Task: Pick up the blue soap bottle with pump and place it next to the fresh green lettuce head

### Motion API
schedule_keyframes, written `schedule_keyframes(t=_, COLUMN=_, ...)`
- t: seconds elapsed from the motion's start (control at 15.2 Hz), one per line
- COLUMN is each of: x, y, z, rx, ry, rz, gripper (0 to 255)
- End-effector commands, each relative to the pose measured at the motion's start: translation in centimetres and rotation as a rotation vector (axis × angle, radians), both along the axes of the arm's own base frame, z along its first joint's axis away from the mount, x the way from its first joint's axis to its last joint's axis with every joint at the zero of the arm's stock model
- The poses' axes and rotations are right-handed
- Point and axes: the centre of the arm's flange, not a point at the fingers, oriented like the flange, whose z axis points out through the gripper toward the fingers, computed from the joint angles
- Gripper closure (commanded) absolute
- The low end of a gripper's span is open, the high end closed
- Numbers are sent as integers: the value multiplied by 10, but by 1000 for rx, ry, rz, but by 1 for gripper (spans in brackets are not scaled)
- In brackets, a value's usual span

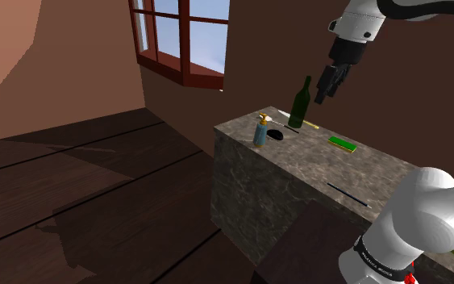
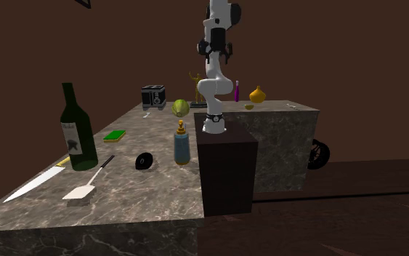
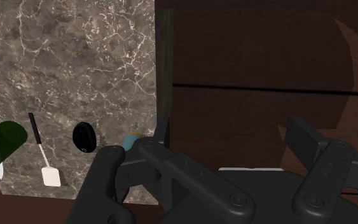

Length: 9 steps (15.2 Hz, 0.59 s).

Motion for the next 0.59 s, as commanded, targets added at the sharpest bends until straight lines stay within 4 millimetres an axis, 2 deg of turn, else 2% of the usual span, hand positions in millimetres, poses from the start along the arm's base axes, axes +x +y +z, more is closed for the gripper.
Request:
schedule_keyframes(t=0.0, x=0, y=0, z=0, rx=0, ry=0, rz=0, gripper=0)
schedule_keyframes(t=0.53, x=42, y=-71, z=-69, rx=57, ry=-82, rz=42, gripper=0)
